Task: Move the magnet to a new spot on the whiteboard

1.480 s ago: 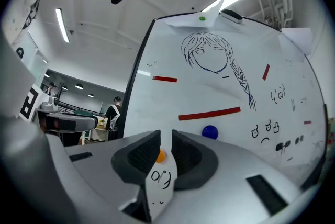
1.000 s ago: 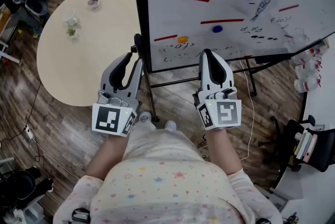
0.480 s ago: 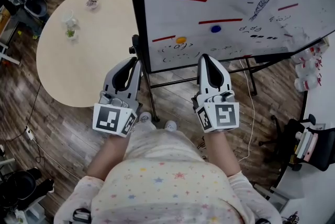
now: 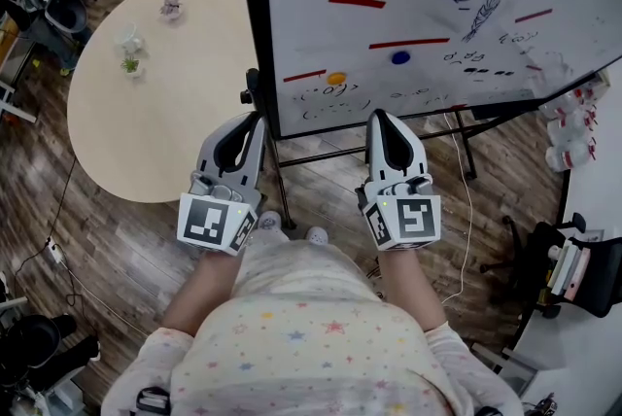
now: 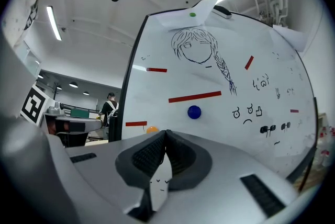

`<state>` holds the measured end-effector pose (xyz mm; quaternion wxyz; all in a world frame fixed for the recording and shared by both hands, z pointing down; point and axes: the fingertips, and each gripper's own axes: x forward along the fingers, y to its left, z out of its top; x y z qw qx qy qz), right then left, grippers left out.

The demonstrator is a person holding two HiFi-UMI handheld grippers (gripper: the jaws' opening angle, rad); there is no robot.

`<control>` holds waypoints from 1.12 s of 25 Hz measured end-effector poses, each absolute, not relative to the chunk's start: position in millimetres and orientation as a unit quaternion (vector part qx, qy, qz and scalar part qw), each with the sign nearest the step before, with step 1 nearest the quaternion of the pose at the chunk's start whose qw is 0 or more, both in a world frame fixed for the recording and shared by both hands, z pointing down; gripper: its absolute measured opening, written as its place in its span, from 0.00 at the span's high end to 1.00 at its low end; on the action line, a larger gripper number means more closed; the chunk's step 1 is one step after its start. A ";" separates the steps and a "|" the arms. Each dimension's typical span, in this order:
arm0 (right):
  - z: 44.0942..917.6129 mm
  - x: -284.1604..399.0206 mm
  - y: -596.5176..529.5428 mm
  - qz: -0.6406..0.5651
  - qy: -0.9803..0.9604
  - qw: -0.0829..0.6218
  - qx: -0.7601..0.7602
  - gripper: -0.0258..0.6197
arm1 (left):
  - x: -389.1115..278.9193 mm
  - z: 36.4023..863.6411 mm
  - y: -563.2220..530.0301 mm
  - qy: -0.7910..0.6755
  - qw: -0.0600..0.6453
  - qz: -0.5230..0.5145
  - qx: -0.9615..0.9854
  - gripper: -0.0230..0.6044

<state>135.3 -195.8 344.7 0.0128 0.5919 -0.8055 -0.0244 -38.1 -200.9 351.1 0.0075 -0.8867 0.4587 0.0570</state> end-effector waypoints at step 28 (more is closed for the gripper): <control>348.1 133.6 -194.6 -0.024 -0.806 0.018 0.592 0.96 | -38.4 351.9 -205.5 0.457 0.010 0.058 -0.888 0.93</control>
